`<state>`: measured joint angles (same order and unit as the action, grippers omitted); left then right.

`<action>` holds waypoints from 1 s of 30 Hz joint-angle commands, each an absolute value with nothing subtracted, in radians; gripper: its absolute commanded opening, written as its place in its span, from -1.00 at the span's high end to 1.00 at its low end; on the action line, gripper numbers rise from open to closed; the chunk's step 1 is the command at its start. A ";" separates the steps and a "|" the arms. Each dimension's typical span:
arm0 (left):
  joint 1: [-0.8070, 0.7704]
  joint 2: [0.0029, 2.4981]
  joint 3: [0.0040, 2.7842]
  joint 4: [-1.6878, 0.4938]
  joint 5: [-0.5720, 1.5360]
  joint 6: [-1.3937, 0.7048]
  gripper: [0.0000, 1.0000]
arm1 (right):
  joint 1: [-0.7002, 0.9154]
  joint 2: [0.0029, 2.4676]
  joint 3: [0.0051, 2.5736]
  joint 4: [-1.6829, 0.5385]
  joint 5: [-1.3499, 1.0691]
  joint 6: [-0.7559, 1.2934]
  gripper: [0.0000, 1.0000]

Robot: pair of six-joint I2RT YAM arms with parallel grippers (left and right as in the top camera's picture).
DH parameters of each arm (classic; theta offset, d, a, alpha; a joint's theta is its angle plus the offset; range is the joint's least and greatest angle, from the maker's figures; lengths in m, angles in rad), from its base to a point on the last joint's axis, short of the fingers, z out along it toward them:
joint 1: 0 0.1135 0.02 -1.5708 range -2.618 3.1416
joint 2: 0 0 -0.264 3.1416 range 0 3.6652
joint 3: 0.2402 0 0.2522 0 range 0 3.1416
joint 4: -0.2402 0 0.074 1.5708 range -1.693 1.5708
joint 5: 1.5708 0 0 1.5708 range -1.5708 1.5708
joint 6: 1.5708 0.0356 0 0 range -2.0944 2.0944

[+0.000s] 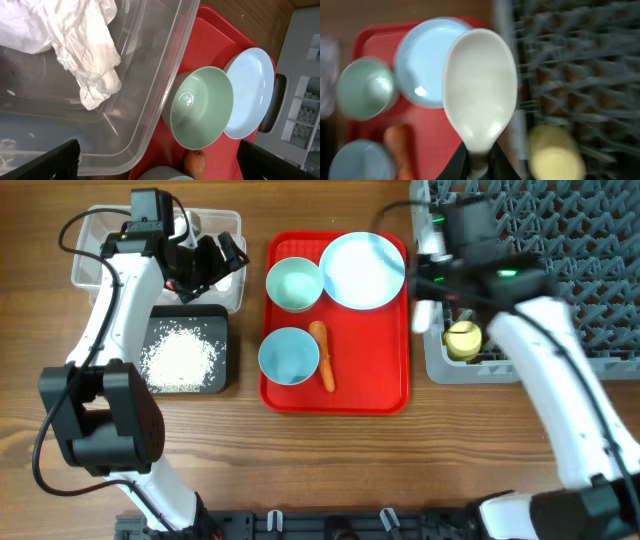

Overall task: Sort waste into correct bins and load items into the dishwasher rack
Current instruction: 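Carry the white spoon right and drop it into the dish rack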

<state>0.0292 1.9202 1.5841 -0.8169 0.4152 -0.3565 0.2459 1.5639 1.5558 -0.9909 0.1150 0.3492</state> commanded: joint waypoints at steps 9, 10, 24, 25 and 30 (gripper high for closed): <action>0.026 1.896 1.590 -0.831 0.406 -0.341 -1.00 | -0.249 1.599 1.515 -1.048 0.171 0.404 0.81; 0.026 1.896 1.590 -0.831 0.406 -0.341 -1.00 | -0.280 1.608 1.508 -1.048 0.152 0.411 0.82; 0.025 1.896 1.590 -0.849 0.406 -0.341 -1.00 | -0.420 1.713 1.391 -0.972 0.033 0.607 0.90; 0.025 1.896 1.590 -0.850 0.406 -0.341 -1.00 | -0.420 1.714 1.390 -0.971 0.032 0.620 0.90; 0.025 1.896 1.590 -0.851 0.406 -0.341 -1.00 | -0.420 1.714 1.389 -0.978 0.032 0.733 0.88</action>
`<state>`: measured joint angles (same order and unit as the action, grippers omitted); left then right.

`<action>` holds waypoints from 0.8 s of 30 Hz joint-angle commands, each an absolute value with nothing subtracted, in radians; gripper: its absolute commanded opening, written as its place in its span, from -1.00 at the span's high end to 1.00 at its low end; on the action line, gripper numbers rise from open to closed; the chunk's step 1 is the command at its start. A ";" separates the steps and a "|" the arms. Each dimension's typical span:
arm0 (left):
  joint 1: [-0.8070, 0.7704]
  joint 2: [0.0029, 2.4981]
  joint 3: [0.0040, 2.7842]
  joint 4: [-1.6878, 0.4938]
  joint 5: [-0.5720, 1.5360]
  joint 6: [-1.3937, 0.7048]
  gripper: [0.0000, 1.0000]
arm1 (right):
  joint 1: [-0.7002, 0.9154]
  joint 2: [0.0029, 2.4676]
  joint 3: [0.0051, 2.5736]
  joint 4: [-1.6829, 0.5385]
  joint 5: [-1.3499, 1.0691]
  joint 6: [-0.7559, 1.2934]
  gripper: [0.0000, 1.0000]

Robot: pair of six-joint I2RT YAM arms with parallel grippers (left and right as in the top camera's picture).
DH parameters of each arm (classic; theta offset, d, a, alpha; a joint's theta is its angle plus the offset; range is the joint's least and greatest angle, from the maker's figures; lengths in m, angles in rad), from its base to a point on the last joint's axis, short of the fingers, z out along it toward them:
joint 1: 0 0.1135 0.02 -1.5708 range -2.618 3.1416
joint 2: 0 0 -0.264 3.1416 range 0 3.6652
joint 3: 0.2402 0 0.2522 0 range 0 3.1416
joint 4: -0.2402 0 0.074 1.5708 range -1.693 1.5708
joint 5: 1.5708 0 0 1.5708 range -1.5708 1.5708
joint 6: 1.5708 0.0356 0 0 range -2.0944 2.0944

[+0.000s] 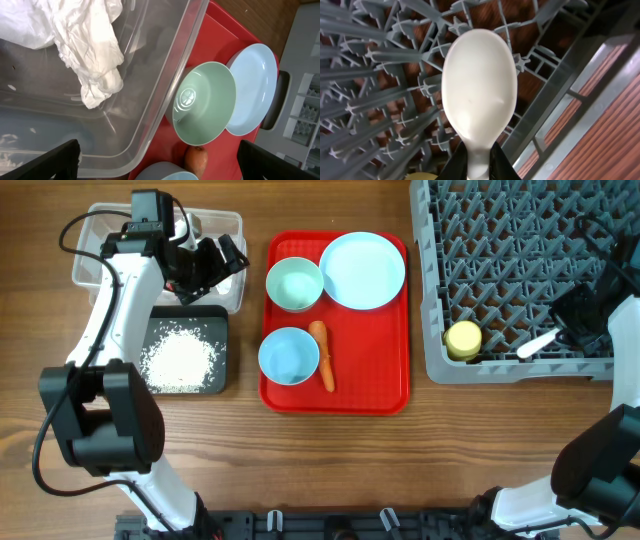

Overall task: Sort waste into correct bins and load items into the dishwasher rack
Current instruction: 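Carry the white spoon right and drop it into the dish rack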

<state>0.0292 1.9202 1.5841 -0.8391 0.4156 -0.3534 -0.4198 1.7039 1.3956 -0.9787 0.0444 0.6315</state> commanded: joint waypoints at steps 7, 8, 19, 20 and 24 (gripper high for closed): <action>0.025 1.896 1.590 -0.857 0.406 -0.341 -1.00 | -0.420 1.714 1.379 -1.023 0.059 0.842 0.83; 0.025 1.896 1.590 -0.858 0.406 -0.341 -1.00 | -0.420 1.715 1.376 -1.023 0.059 0.841 0.78; 0.025 1.896 1.590 -0.857 0.406 -0.341 -1.00 | -0.420 1.715 1.360 -1.018 0.063 0.836 0.02; 0.025 1.896 1.590 -0.857 0.406 -0.341 -1.00 | -0.420 1.715 1.360 -1.018 0.063 0.836 -0.14; 0.025 1.896 1.590 -0.858 0.406 -0.341 -1.00 | -0.420 1.715 1.360 -1.010 0.057 0.768 -0.25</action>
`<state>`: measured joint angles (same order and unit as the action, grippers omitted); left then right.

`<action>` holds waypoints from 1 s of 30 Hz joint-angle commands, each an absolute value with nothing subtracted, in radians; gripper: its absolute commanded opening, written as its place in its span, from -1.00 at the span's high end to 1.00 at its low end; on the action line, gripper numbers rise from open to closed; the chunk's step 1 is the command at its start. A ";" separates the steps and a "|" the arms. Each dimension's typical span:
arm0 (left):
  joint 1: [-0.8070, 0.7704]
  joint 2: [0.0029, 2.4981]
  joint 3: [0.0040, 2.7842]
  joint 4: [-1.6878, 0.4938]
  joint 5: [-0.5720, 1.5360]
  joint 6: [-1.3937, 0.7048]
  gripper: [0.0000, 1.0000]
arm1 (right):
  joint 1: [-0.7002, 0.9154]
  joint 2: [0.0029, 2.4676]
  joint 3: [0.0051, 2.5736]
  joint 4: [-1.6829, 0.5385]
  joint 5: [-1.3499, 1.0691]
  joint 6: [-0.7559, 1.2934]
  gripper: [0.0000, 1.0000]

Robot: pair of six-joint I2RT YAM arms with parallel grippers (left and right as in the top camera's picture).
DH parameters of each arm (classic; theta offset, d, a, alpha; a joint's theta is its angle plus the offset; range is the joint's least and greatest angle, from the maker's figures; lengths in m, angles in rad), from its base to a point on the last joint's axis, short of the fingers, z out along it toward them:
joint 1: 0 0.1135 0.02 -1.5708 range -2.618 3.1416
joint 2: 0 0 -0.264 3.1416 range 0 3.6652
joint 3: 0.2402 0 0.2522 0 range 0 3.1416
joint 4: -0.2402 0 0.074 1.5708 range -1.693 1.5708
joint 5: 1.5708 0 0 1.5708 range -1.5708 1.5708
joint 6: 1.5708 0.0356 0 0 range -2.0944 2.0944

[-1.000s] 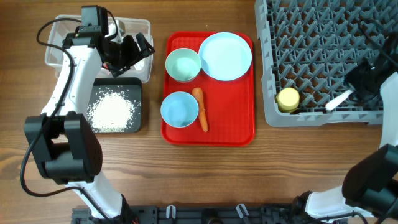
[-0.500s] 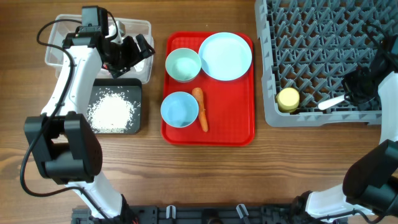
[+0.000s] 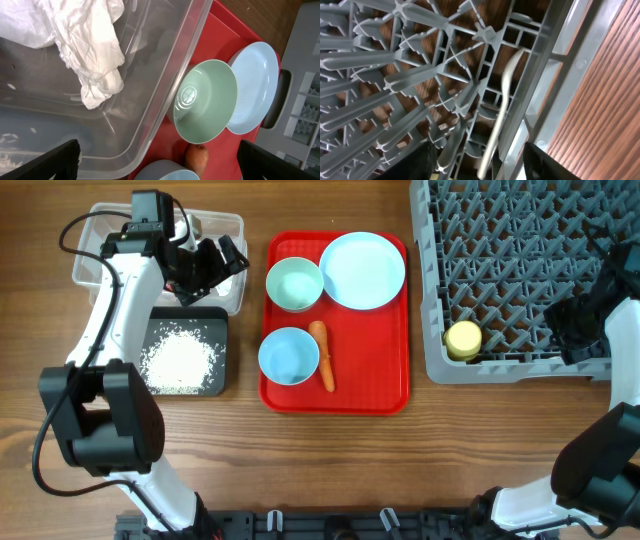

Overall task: Sort waste into correct bins and load items into the dishwasher rack
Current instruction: 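Carry the white spoon right and drop it into the dish rack, then reach the right gripper to the light-blue plate rim and grasp it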

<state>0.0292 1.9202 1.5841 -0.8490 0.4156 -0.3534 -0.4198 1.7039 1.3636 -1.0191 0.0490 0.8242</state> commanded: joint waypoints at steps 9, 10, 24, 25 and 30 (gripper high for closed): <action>0.023 1.896 1.590 -0.855 0.406 -0.313 -1.00 | -0.406 1.605 1.414 -0.904 -0.289 0.347 -0.72; 0.023 1.896 1.590 -0.857 0.406 -0.305 -1.00 | -0.395 1.576 1.431 -0.897 -0.295 0.326 -0.72; -0.051 1.887 1.599 -0.841 0.406 -0.155 -1.00 | 0.022 1.541 1.544 -0.709 -0.308 0.294 -0.64; -0.056 1.873 1.607 -0.846 0.406 -0.156 -1.00 | 0.056 1.574 1.544 -0.686 -0.307 0.294 -0.61; -0.053 1.768 1.641 -0.849 0.355 -0.165 -1.00 | 0.129 1.722 1.544 -0.606 -0.260 0.331 -0.49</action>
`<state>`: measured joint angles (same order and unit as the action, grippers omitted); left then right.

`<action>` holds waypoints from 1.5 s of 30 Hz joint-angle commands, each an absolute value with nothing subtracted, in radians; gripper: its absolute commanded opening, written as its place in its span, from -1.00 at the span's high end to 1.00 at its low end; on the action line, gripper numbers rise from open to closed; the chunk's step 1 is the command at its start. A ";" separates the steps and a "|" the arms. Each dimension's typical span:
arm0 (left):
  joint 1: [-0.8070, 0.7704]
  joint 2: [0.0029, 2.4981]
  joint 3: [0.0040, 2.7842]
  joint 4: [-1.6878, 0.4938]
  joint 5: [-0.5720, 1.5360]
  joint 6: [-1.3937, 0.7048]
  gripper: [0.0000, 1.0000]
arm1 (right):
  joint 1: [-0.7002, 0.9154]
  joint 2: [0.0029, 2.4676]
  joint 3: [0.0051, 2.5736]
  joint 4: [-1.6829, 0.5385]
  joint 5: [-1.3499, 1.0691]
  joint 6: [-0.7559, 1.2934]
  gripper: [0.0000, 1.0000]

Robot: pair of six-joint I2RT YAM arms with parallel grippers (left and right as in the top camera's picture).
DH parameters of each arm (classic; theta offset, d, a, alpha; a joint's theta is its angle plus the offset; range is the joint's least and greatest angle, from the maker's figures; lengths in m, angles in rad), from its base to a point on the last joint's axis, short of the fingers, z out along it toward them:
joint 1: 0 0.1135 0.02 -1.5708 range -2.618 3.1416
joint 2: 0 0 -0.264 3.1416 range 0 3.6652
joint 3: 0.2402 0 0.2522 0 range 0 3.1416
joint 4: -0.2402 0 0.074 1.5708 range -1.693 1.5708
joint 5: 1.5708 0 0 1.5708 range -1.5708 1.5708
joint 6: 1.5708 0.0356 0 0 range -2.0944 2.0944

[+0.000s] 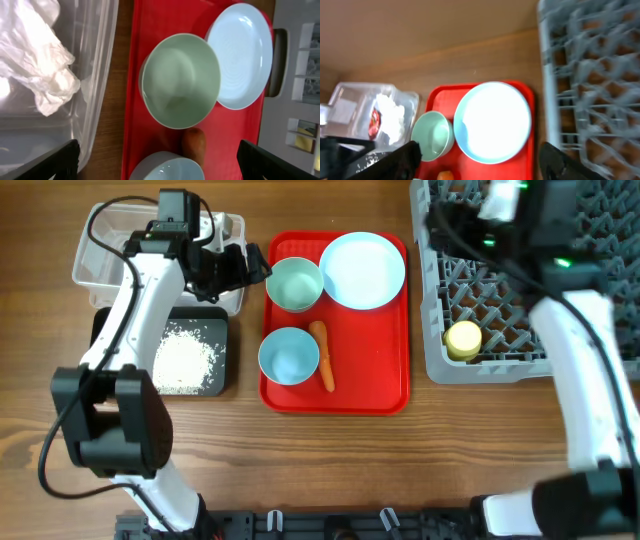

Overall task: Sort waste into correct bins and load items into the dishwasher rack
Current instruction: 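Reach the right gripper to the light-blue plate rim and grasp it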

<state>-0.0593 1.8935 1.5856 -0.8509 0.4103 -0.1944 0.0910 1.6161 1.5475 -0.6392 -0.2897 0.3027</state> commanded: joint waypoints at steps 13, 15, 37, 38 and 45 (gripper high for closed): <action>-0.100 1.579 1.644 -0.850 -0.020 -0.304 -1.00 | 0.234 2.011 1.544 -0.567 -0.133 0.422 -0.29; -0.100 1.595 1.644 -0.849 -0.020 -0.303 -1.00 | 0.251 2.040 1.543 -0.597 -0.126 0.423 -0.29; -0.100 1.616 1.643 -0.859 -0.013 -0.303 -1.00 | 0.265 2.140 1.523 -0.710 -0.067 0.448 0.08; -0.100 1.616 1.643 -0.859 -0.013 -0.303 -1.00 | 0.265 2.140 1.523 -0.708 -0.067 0.448 0.09; -0.100 1.616 1.643 -0.859 -0.013 -0.303 -1.00 | 0.265 2.166 1.523 -0.685 -0.016 0.445 0.48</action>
<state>-0.0982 1.6142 1.6428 -0.8604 0.0040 -0.2916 0.2668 2.1265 1.5299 -0.6930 -0.0731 0.4454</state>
